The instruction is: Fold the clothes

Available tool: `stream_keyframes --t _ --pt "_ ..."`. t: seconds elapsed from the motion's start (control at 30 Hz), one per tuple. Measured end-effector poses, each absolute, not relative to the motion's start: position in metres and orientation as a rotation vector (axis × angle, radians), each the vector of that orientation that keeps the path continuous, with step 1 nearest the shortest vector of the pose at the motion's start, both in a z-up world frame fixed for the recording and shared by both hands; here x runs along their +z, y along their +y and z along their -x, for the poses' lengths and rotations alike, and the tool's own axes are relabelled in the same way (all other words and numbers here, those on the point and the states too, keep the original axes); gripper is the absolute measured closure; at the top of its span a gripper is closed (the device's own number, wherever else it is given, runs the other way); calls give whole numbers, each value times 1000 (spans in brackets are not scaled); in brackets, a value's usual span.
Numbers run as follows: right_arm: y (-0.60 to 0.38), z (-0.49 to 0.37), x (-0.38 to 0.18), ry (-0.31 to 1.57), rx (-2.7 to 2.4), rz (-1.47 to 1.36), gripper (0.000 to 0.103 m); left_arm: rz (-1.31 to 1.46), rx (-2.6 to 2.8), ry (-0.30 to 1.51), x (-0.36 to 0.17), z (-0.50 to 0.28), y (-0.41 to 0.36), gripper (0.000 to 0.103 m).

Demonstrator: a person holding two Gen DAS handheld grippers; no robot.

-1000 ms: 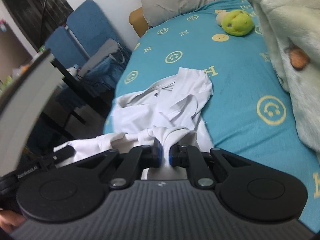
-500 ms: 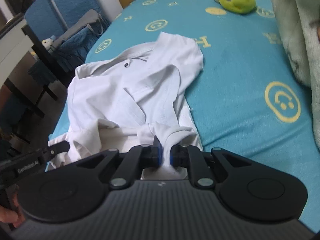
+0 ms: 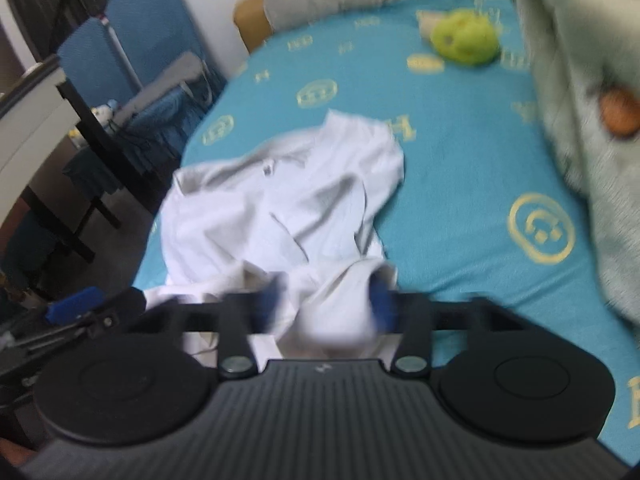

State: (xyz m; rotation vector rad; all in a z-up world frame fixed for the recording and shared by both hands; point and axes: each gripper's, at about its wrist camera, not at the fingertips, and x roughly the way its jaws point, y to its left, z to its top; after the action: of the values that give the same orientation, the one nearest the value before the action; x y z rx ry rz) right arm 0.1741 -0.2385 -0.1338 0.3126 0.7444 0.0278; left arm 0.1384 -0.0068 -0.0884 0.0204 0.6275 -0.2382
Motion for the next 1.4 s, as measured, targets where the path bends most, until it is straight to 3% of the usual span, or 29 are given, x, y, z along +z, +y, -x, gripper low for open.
stream_keyframes --t 0.07,0.13,0.53,0.97,1.4 --pt "-233 -159 -118 666 16 -248 11 -27 -240 582 -76 -123 -8 2" --pt "-229 -147 -107 635 22 -211 11 -28 -242 542 -65 -108 -9 0" --pt "-219 -69 -74 539 32 -194 11 -31 -237 454 -28 -30 -1 0" --pt "-219 -23 -69 464 3 -197 11 -70 -273 417 -29 21 -7 0" --pt "-218 -35 -82 505 -5 -206 11 35 -265 629 -55 -11 5 0"
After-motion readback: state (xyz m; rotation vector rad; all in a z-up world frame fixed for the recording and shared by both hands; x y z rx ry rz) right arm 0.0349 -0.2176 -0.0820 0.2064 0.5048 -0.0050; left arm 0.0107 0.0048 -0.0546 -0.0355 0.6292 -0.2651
